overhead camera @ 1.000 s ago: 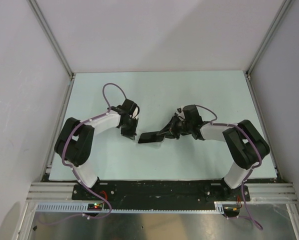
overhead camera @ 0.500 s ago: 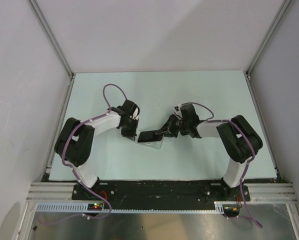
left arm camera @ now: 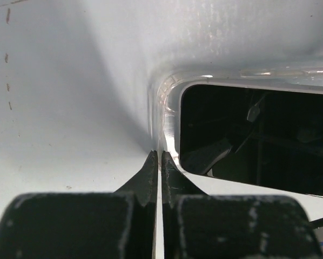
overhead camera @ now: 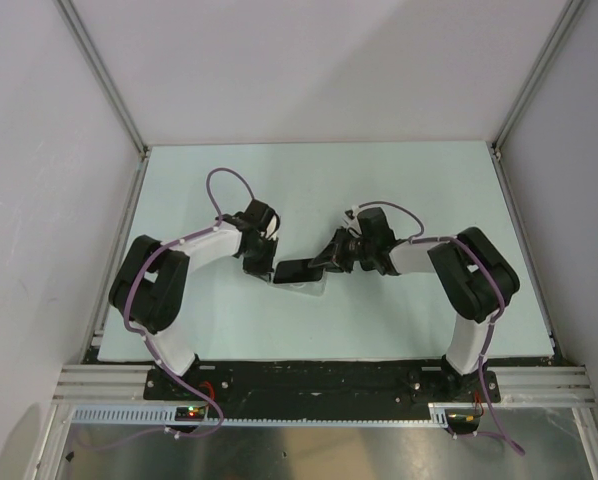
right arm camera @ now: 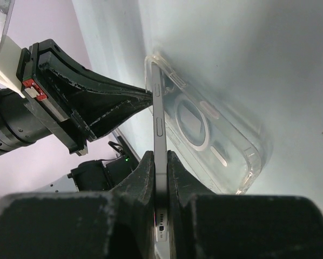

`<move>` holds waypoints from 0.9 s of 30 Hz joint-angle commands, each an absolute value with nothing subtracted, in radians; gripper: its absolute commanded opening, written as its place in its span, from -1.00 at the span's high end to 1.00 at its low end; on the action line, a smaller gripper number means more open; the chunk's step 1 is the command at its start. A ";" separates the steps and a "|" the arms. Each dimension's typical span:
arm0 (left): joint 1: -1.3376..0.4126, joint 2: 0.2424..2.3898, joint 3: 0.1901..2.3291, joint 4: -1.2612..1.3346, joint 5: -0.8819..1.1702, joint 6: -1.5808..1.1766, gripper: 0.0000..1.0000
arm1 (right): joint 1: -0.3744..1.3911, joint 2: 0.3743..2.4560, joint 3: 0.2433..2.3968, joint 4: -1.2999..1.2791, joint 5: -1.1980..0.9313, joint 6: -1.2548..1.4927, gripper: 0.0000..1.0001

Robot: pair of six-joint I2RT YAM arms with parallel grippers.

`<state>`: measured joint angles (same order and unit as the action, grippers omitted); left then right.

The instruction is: Put the phone into the phone case

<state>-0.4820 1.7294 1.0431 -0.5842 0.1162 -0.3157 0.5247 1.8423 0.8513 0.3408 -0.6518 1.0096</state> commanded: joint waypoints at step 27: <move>-0.547 1.533 1.057 -0.548 -0.157 -0.528 0.40 | 0.556 1.994 0.901 0.223 -0.483 0.885 1.00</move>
<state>-0.5495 1.5852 1.0492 -0.5667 0.0071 -0.4461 0.5476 1.9278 0.9169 0.3805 -0.6601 0.9459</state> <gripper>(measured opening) 0.363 0.098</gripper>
